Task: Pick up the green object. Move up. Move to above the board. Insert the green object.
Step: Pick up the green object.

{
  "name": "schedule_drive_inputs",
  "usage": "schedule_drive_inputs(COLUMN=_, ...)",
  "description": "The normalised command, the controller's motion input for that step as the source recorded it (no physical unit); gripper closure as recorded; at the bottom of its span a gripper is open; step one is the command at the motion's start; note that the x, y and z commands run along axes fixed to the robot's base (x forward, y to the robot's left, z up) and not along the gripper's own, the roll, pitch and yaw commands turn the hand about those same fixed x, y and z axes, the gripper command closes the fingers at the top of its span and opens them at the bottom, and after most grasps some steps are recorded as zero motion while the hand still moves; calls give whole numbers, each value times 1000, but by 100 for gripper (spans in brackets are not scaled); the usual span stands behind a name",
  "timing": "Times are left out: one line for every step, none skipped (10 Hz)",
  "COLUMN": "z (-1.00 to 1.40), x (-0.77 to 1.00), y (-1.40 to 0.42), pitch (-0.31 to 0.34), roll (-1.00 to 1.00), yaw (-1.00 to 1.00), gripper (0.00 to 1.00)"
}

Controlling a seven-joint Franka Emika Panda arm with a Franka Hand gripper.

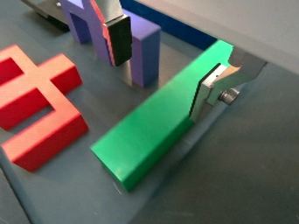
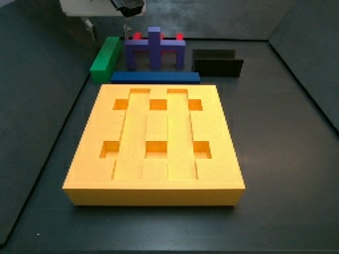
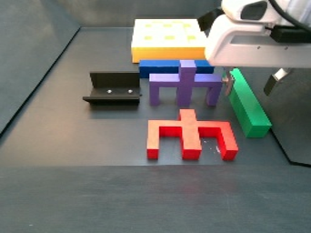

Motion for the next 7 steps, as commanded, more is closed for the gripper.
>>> schedule_drive_inputs(z=-246, x=0, y=-94, pitch=-84, roll=0, yaw=149, gripper=0)
schedule_drive_inputs(z=-217, x=97, y=-131, pitch=-50, roll=-7, yaw=97, gripper=0)
schedule_drive_inputs(z=-209, x=149, y=-100, pitch=-19, roll=-27, yaw=26, gripper=0)
schedule_drive_inputs(z=-263, x=0, y=-66, pitch=-66, roll=-7, yaw=0, gripper=0)
schedule_drive_inputs(z=-246, x=-29, y=-57, pitch=-90, roll=-7, yaw=0, gripper=0)
schedule_drive_inputs(z=-283, x=0, y=-49, pitch=-83, roll=0, yaw=0, gripper=0)
schedule_drive_inputs(z=-280, x=0, y=-23, pitch=-67, roll=0, yaw=-23, gripper=0)
